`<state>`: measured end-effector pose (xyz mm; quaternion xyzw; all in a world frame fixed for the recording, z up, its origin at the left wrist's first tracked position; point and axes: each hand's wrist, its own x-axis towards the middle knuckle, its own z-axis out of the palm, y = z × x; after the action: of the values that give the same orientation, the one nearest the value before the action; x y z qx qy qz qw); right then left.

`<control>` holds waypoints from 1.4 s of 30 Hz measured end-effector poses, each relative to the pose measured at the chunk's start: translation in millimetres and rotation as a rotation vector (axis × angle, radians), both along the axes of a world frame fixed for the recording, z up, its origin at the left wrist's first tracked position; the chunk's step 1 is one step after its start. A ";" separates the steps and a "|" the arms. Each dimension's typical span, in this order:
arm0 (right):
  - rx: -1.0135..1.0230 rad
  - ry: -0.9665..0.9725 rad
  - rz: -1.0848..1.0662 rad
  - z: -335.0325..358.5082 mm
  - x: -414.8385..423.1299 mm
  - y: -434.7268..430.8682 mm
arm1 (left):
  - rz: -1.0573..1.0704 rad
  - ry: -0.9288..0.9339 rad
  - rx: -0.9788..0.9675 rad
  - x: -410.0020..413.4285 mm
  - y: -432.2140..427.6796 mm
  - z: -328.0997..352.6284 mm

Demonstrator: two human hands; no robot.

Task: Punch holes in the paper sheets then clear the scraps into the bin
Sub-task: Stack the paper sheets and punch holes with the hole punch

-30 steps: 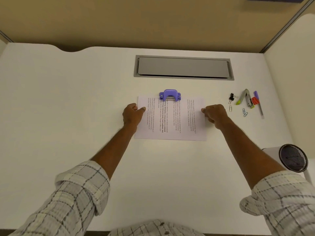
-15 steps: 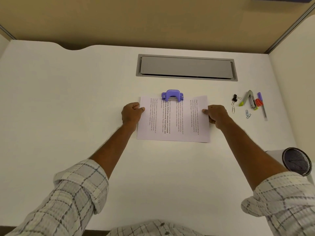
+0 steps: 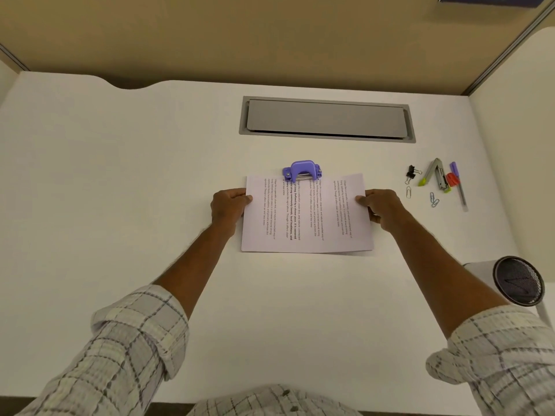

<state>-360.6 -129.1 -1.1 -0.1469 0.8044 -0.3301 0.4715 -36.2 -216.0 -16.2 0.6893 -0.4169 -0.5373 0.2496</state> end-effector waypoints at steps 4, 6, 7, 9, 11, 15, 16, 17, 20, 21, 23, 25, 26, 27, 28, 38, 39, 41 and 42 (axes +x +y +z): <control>-0.004 -0.027 0.015 1.3 0.2 4.2 | -0.011 -0.033 -0.028 0.1 4.6 -0.3; -0.009 -0.031 0.020 1.3 1.3 5.4 | -0.029 -0.043 -0.044 0.1 6.4 0.5; -0.010 -0.033 0.022 1.1 2.0 6.2 | -0.037 -0.053 -0.054 -0.2 6.7 0.8; -0.008 -0.037 0.032 1.0 3.8 8.1 | -0.043 -0.078 -0.076 -0.6 6.7 1.6; -0.009 -0.037 0.043 0.2 5.9 9.6 | -0.043 -0.084 -0.094 -0.6 5.9 1.9; -0.018 -0.040 0.052 0.8 10.2 10.0 | -0.034 -0.104 -0.118 0.4 3.0 2.3; -0.020 -0.043 0.056 1.3 11.1 9.7 | -0.037 -0.118 -0.123 0.7 2.6 2.4; -0.024 -0.047 0.064 1.5 11.8 9.3 | -0.042 -0.133 -0.127 1.0 2.2 2.3; -0.048 -0.061 0.080 1.2 14.3 7.4 | -0.035 -0.168 -0.141 2.7 2.2 1.1; -0.057 -0.070 0.077 1.1 15.6 6.8 | -0.026 -0.181 -0.150 3.3 2.3 0.9; -0.071 -0.081 0.073 0.8 18.8 5.8 | -0.008 -0.204 -0.171 4.7 2.5 1.1; -0.072 -0.055 0.090 -0.5 21.4 6.0 | 0.008 -0.210 -0.180 5.5 2.2 1.5; -0.069 -0.019 0.103 -1.7 22.4 5.9 | 0.009 -0.210 -0.182 5.7 2.2 1.6; -0.063 0.032 0.114 -3.2 23.2 5.3 | 0.006 -0.210 -0.182 5.8 2.3 1.6; -0.054 0.094 0.123 -3.9 23.9 4.2 | 0.003 -0.210 -0.182 5.9 2.8 1.8; -0.307 0.876 0.701 10.6 59.9 -31.8 | 0.000 -0.219 -0.197 2.5 3.7 2.5; -0.328 0.909 0.839 11.2 65.9 -39.2 | 0.000 -0.216 -0.193 2.6 3.1 2.6; -0.338 0.935 1.077 12.0 77.0 -54.1 | 0.003 -0.204 -0.181 3.0 2.0 3.2; -0.333 0.942 1.162 11.9 81.3 -61.2 | 0.003 -0.201 -0.176 3.6 1.6 3.3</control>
<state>-279.3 -190.3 10.8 -0.7406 0.6535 -0.0486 0.1484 -32.6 -214.4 -12.9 0.7158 -0.4842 -0.4265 0.2671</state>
